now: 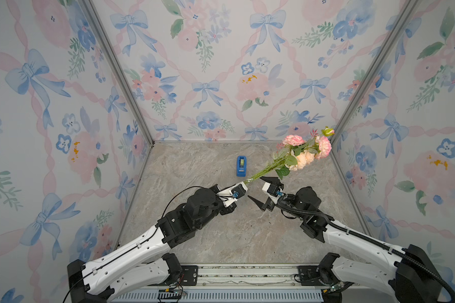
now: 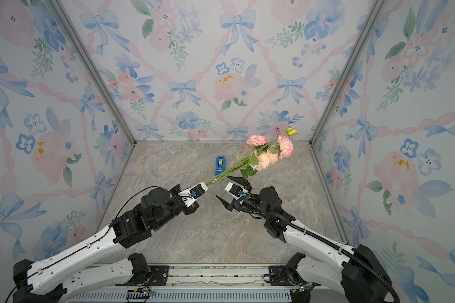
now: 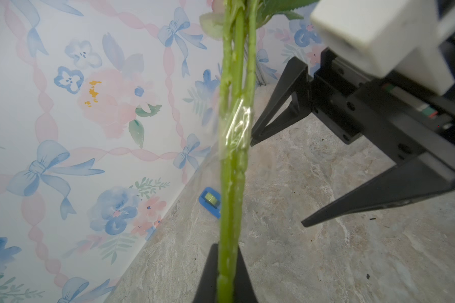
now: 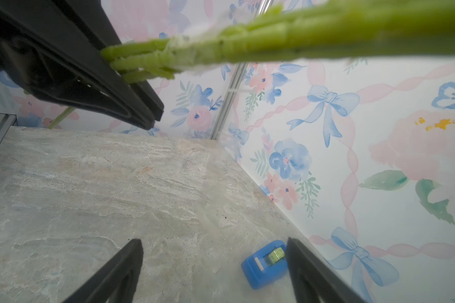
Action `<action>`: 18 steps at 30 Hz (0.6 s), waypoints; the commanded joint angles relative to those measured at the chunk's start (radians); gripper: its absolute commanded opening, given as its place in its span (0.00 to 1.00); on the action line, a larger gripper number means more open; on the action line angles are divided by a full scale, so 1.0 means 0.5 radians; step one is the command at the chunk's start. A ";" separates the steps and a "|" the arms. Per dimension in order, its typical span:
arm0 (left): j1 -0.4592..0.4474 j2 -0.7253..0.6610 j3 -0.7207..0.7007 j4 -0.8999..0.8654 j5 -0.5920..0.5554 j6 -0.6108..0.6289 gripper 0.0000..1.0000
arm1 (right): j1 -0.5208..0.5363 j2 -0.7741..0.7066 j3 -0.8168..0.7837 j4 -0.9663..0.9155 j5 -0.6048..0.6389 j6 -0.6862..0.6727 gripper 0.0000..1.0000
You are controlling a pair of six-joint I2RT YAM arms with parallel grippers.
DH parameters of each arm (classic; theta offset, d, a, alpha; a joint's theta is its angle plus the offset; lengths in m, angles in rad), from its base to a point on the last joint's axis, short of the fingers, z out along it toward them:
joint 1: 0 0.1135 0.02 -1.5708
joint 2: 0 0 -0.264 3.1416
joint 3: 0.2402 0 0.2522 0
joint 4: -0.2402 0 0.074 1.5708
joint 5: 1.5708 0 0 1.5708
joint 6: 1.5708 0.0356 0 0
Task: Wrap bouquets with tape
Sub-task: Wrap the tape around the bouquet.
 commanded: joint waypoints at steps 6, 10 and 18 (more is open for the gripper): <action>-0.006 -0.037 0.075 0.045 -0.031 -0.039 0.00 | 0.039 0.090 0.100 0.299 -0.158 0.051 0.69; -0.006 -0.024 0.075 0.045 -0.044 -0.032 0.00 | 0.050 0.088 0.121 0.238 -0.172 0.022 0.56; -0.007 -0.041 0.079 0.044 -0.063 -0.039 0.00 | 0.055 0.115 0.157 0.021 -0.006 0.005 0.00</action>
